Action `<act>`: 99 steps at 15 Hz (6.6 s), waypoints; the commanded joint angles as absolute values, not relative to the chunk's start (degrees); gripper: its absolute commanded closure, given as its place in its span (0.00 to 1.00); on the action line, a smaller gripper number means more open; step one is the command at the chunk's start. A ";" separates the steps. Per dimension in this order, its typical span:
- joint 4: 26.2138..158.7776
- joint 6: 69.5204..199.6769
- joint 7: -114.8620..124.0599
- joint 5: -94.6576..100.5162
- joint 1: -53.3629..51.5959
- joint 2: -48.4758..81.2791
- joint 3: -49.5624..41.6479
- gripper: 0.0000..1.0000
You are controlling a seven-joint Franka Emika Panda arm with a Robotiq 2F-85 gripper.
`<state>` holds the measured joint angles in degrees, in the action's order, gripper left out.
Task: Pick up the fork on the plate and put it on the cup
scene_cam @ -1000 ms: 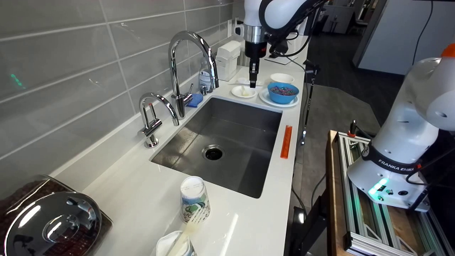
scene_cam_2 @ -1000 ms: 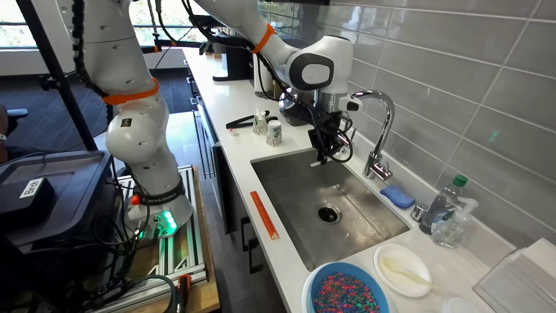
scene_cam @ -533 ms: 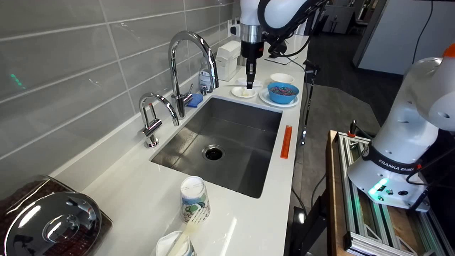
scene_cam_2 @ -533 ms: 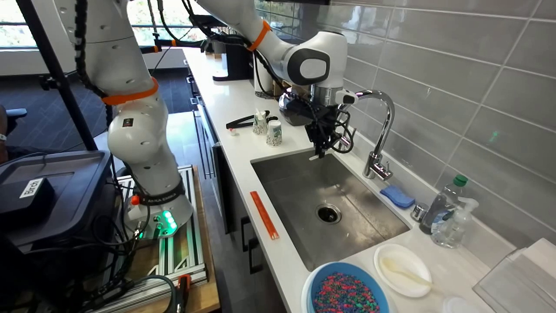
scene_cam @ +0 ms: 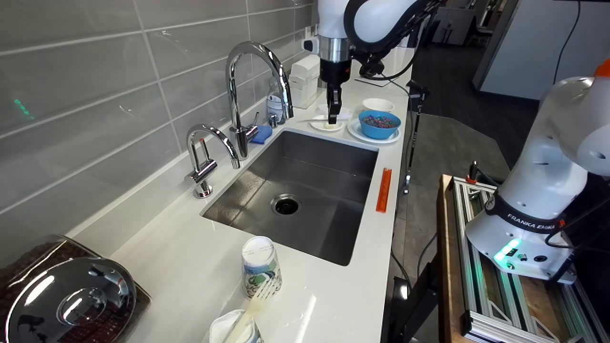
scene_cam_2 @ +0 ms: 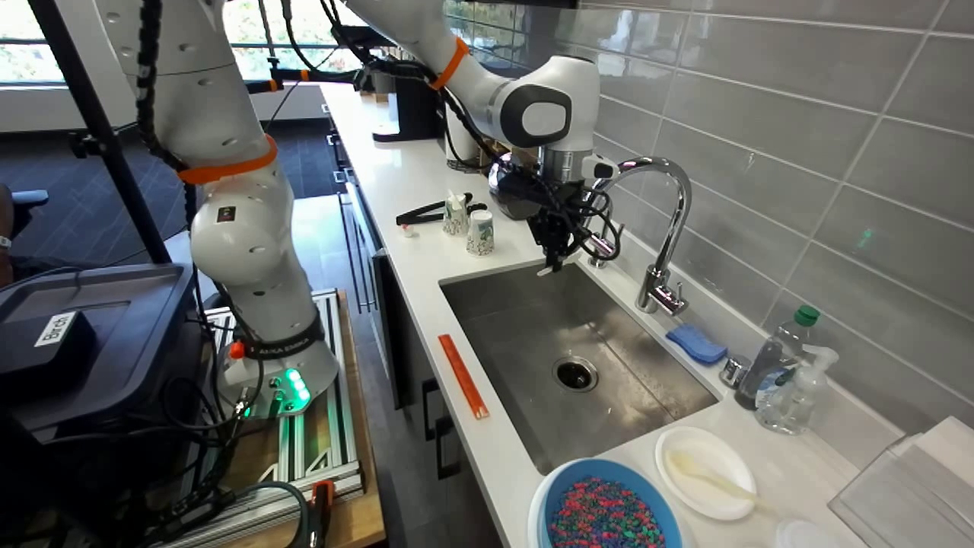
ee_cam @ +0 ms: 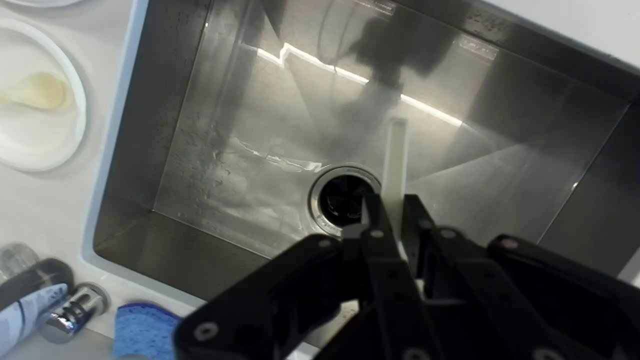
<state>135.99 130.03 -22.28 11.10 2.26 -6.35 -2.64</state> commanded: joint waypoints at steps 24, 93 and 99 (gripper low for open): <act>137.75 133.21 -52.94 5.75 -12.04 -4.87 7.90 0.97; 123.02 138.32 -53.90 8.63 -14.87 13.80 18.29 0.97; 122.61 138.14 -53.68 8.97 -14.94 14.49 18.22 0.97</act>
<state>123.36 137.99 -54.36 7.77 -14.64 13.36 18.17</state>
